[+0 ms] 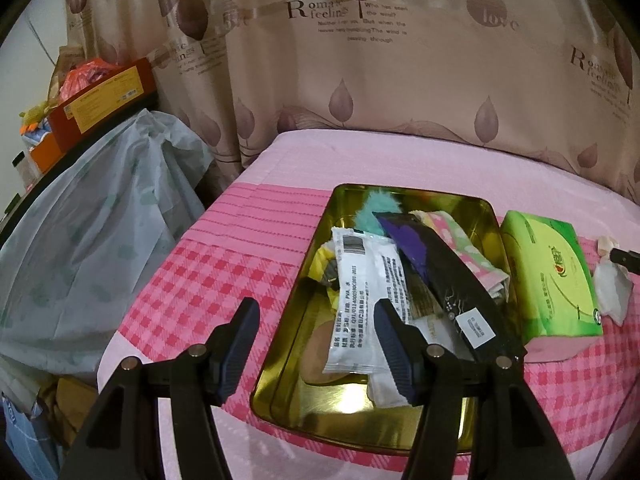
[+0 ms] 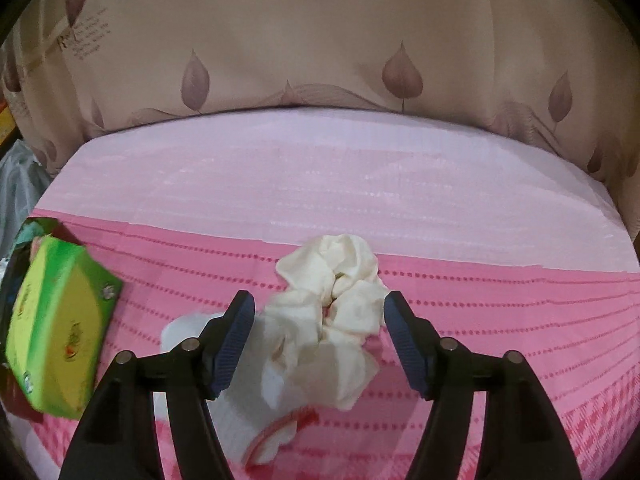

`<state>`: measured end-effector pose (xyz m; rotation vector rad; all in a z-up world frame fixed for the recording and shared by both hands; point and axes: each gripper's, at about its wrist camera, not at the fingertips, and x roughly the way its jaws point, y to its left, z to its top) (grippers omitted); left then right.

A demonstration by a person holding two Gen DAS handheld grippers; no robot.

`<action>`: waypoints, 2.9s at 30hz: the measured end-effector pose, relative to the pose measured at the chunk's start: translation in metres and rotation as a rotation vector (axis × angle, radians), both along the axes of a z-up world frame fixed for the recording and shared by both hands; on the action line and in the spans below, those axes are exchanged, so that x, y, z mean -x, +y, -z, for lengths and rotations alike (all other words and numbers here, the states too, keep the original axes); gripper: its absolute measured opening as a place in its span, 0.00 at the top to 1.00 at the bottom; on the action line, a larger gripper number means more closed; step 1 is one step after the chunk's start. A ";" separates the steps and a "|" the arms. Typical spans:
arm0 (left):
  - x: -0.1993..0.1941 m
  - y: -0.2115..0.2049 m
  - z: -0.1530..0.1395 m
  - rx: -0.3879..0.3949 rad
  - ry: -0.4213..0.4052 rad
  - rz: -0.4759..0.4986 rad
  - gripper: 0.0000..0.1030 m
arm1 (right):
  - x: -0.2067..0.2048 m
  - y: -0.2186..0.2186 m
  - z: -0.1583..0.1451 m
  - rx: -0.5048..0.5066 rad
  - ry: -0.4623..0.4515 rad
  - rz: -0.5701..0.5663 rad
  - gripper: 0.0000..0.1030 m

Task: Organize soft objects
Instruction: 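Grasp the cream cloth on the bed with the right tool, then grasp the white red-trimmed sock with the left tool while the right tool holds the cream cloth, then carry the white sock into the gold tin and open the left tool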

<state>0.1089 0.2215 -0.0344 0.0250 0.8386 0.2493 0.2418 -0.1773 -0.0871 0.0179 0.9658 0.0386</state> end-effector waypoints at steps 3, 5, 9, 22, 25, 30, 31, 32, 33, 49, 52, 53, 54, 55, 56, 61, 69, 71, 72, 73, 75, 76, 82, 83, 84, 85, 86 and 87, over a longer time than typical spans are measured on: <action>-0.002 -0.003 0.004 -0.008 0.008 0.011 0.41 | -0.011 -0.003 0.011 -0.001 0.018 0.009 0.37; -0.003 -0.006 0.005 -0.021 0.013 0.020 0.41 | -0.015 -0.007 0.017 -0.004 0.031 0.012 0.37; -0.004 -0.013 0.009 -0.045 0.018 0.040 0.41 | -0.015 -0.011 0.022 0.025 0.015 -0.002 0.45; 0.009 -0.084 -0.007 -0.002 -0.016 0.237 0.41 | 0.029 -0.028 0.024 0.078 -0.057 -0.030 0.75; 0.009 -0.121 -0.010 0.037 -0.005 0.332 0.41 | 0.039 -0.034 0.024 0.088 -0.059 -0.030 0.75; 0.002 -0.187 -0.009 0.118 0.035 0.488 0.34 | 0.058 -0.048 0.025 0.101 -0.058 -0.026 0.75; -0.001 -0.197 -0.008 0.132 0.048 0.504 0.34 | 0.062 -0.051 0.025 0.098 -0.057 -0.024 0.75; -0.005 -0.212 -0.005 0.149 0.064 0.527 0.33 | 0.065 -0.054 0.025 0.094 -0.058 -0.022 0.75; -0.008 -0.220 -0.004 0.158 0.073 0.544 0.33 | 0.069 -0.058 0.025 0.088 -0.058 -0.021 0.75; -0.092 -0.313 0.042 0.307 0.234 0.551 0.29 | 0.077 -0.068 0.026 0.030 -0.057 -0.022 0.72; -0.108 -0.320 0.051 0.294 0.243 0.535 0.29 | 0.076 -0.068 0.026 0.033 -0.057 -0.022 0.72; -0.112 -0.323 0.056 0.283 0.248 0.526 0.29 | 0.076 -0.068 0.027 0.034 -0.057 -0.023 0.71; -0.115 -0.324 0.060 0.272 0.252 0.517 0.28 | 0.076 -0.067 0.027 0.034 -0.057 -0.023 0.71; -0.118 -0.325 0.064 0.265 0.254 0.509 0.28 | 0.076 -0.067 0.027 0.033 -0.057 -0.023 0.71; -0.120 -0.327 0.068 0.261 0.255 0.502 0.26 | 0.076 -0.067 0.026 0.033 -0.057 -0.022 0.71; -0.116 -0.325 0.077 0.251 0.231 0.499 0.26 | 0.076 -0.067 0.027 0.025 -0.057 -0.024 0.71; -0.096 -0.321 0.068 0.215 0.208 0.553 0.66 | 0.075 -0.068 0.027 0.026 -0.056 -0.024 0.70; -0.090 -0.321 0.067 0.193 0.204 0.553 0.66 | 0.075 -0.068 0.027 0.026 -0.056 -0.025 0.70; -0.088 -0.321 0.066 0.189 0.203 0.553 0.66 | 0.075 -0.068 0.027 0.026 -0.056 -0.025 0.70; -0.086 -0.321 0.066 0.188 0.201 0.555 0.66 | 0.075 -0.068 0.027 0.028 -0.056 -0.025 0.70; -0.080 -0.319 0.063 0.190 0.196 0.557 0.67 | 0.075 -0.068 0.027 0.029 -0.056 -0.025 0.70; -0.078 -0.318 0.062 0.190 0.194 0.555 0.67 | 0.075 -0.068 0.027 0.029 -0.056 -0.025 0.70; -0.063 -0.317 0.049 0.184 0.175 0.570 0.67 | 0.075 -0.068 0.028 0.031 -0.056 -0.025 0.70; -0.060 -0.318 0.047 0.176 0.175 0.575 0.67 | 0.075 -0.068 0.028 0.031 -0.056 -0.025 0.70; -0.057 -0.319 0.044 0.168 0.174 0.576 0.67 | 0.075 -0.068 0.028 0.032 -0.056 -0.025 0.70; -0.054 -0.320 0.042 0.168 0.171 0.579 0.67 | 0.075 -0.068 0.028 0.031 -0.056 -0.025 0.70; -0.052 -0.319 0.040 0.174 0.169 0.584 0.67 | 0.075 -0.068 0.028 0.031 -0.056 -0.025 0.70; -0.050 -0.319 0.038 0.177 0.167 0.588 0.67 | 0.075 -0.068 0.028 0.031 -0.056 -0.025 0.70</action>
